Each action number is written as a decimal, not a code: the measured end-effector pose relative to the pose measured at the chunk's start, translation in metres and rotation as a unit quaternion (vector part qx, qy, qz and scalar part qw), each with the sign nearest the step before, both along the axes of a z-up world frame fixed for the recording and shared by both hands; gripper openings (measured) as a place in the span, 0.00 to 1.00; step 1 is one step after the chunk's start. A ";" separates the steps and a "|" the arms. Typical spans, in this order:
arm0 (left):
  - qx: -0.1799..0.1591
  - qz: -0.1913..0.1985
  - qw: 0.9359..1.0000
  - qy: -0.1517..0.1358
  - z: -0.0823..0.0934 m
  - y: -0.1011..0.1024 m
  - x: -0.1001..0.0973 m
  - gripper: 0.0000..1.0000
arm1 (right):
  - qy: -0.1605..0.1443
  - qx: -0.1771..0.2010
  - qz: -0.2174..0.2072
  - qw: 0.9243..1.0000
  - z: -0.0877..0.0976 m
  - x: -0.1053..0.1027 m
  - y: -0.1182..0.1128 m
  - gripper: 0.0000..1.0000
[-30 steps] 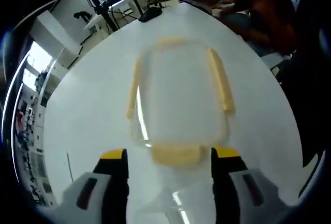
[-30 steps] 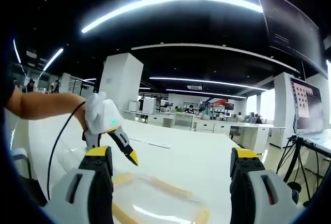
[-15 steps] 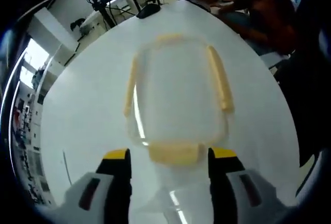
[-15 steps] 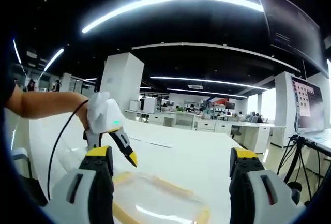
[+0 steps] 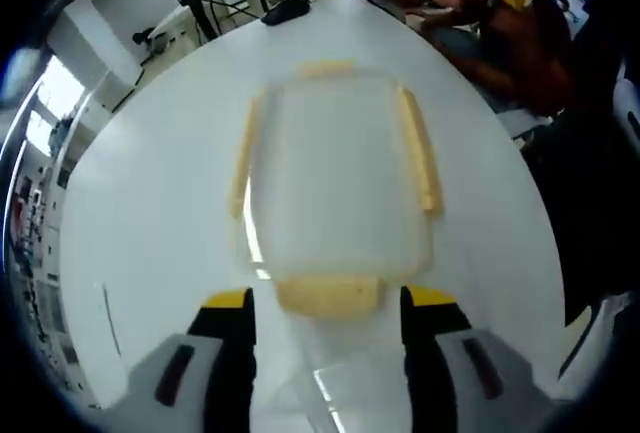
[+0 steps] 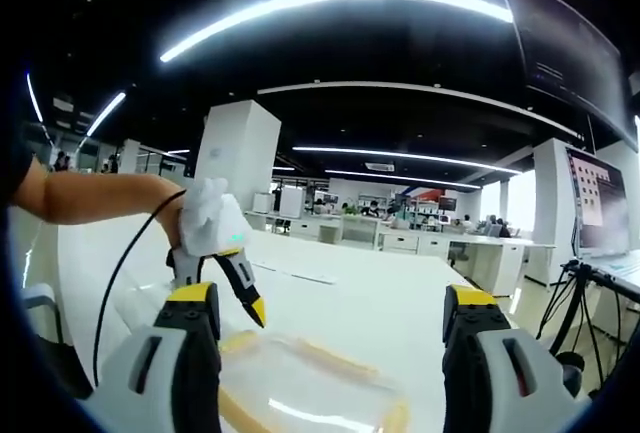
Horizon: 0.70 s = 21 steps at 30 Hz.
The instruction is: Snap each plastic latch of the storage box into its locked position after aligning the lid with the box until every specified latch is closed and the lid sits flush.
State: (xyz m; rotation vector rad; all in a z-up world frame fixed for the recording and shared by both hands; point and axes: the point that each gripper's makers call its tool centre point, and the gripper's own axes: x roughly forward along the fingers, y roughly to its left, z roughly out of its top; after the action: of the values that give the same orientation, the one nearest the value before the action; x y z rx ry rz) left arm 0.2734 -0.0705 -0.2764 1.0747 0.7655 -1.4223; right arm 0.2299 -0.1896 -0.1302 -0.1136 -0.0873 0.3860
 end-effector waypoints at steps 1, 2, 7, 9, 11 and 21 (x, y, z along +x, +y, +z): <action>0.000 0.000 1.000 0.003 0.000 0.000 0.000 0.59 | 0.001 0.000 0.001 1.000 0.000 0.000 0.000 0.93; -0.001 0.001 1.000 0.005 0.000 0.000 0.000 0.60 | 0.002 -0.001 0.002 1.000 -0.001 0.000 0.001 0.92; 0.001 -0.001 1.000 0.011 -0.001 -0.001 0.000 0.62 | 0.002 -0.002 0.003 1.000 -0.002 0.000 0.002 0.92; 0.005 -0.003 1.000 0.014 -0.001 -0.001 0.001 0.62 | 0.002 -0.002 0.003 1.000 -0.002 -0.001 0.002 0.92; 0.009 -0.002 1.000 0.015 -0.002 0.000 0.001 0.62 | 0.003 -0.002 0.003 1.000 -0.002 -0.001 0.002 0.92; 0.024 -0.002 1.000 0.006 -0.001 0.002 0.006 0.53 | 0.006 -0.003 0.007 1.000 -0.003 0.000 0.004 0.92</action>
State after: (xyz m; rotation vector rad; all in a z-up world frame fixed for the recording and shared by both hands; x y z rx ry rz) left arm 0.2790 -0.0687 -0.2776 1.1059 0.8093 -1.4210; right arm 0.2302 -0.1859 -0.1336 -0.1171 -0.0741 0.4002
